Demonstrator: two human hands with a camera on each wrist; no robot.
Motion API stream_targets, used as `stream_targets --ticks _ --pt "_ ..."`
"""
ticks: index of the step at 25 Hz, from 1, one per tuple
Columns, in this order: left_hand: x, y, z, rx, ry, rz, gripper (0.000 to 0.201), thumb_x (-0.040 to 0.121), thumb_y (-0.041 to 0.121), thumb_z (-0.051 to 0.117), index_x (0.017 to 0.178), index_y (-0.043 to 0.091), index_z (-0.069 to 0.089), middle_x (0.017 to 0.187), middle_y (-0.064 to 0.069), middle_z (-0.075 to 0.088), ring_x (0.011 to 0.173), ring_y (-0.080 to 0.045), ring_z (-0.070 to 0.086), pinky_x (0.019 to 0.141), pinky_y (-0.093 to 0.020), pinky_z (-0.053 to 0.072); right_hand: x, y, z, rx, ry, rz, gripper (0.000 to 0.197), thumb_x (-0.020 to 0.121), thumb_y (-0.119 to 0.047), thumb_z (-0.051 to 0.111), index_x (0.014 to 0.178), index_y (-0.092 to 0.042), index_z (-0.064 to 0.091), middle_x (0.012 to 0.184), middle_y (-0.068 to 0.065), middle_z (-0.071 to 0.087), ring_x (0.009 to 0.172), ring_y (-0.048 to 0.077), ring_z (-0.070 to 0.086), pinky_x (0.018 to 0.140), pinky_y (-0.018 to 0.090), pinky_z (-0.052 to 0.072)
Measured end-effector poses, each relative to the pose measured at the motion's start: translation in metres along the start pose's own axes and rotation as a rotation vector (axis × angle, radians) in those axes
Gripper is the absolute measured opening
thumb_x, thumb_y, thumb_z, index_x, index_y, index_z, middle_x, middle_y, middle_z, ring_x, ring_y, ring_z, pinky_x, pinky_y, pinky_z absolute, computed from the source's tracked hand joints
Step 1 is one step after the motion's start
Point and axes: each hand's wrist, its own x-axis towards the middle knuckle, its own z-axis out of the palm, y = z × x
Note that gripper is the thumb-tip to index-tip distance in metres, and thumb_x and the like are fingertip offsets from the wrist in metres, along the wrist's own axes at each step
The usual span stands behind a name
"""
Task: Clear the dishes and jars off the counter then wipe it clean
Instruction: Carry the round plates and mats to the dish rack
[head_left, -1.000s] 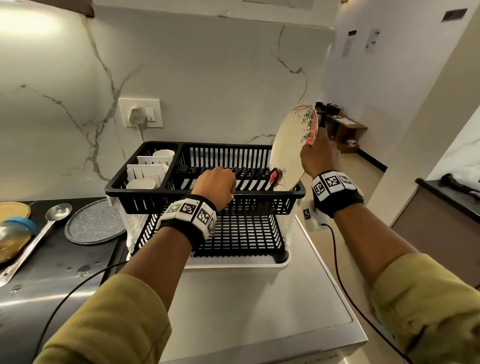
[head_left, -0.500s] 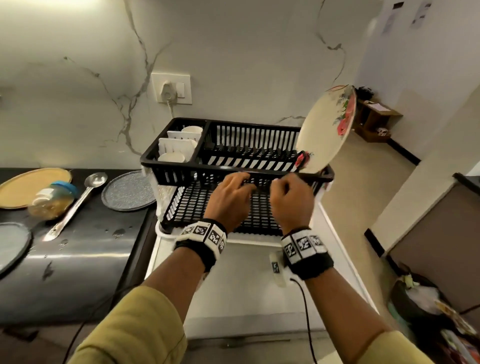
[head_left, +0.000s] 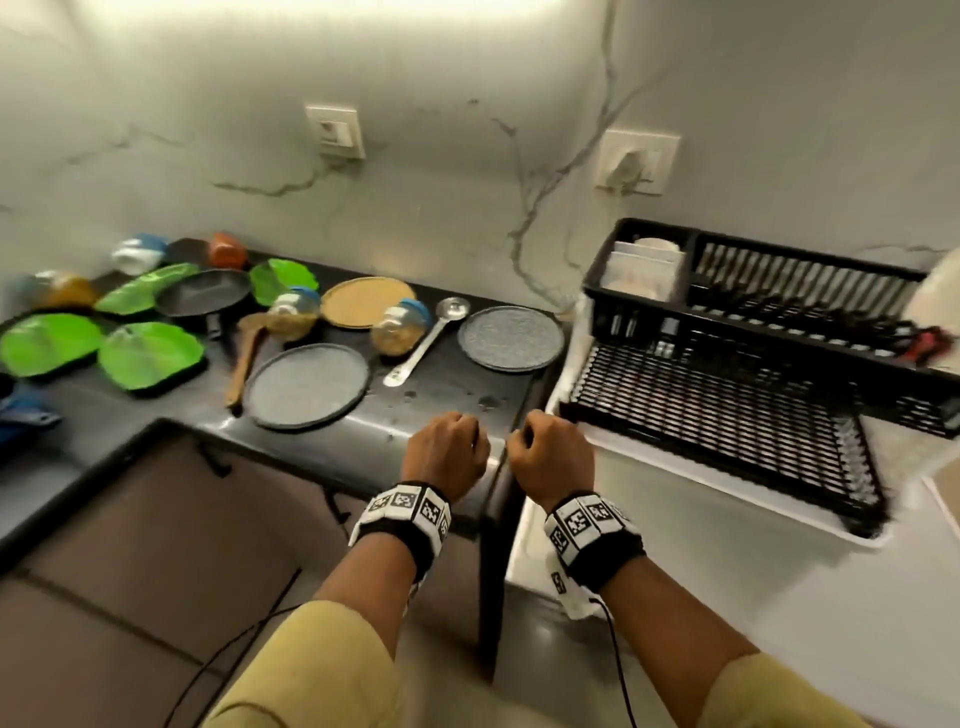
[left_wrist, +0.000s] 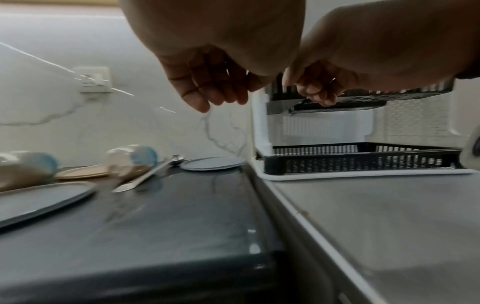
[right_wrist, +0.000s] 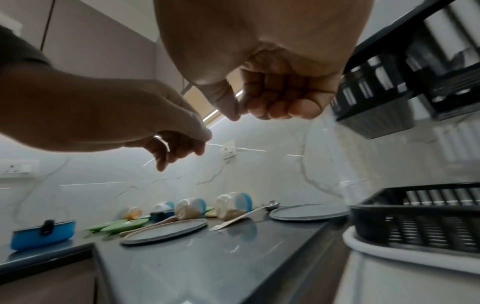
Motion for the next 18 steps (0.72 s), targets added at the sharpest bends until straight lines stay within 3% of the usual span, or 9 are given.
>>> stream_targets --ticks 9,18 --pt "-0.056 -0.18 -0.073 0.049 0.073 -0.233 0.024 0.089 0.027 0.05 0.079 0.009 0.06 0.09 -0.01 0.064 0.088 -0.031 0.06 0.065 -0.034 0.043 -0.012 -0.158 0.116 -0.021 -0.144 -0.153 0.015 0.077 -0.024 0.056 0.071 -0.011 0.06 0.078 0.014 0.068 0.075 0.037 0.061 0.059 0.034 0.043" --pt "-0.067 -0.274 -0.103 0.066 0.112 -0.366 0.026 0.092 0.029 0.05 0.077 0.009 0.06 0.084 -0.007 0.061 0.083 -0.029 0.059 0.065 -0.033 0.043 0.014 -0.221 0.176 -0.088 -0.23 -0.125 0.021 0.081 -0.025 0.052 0.083 -0.009 0.065 0.088 0.014 0.069 0.083 0.036 0.064 0.066 0.034 0.047"
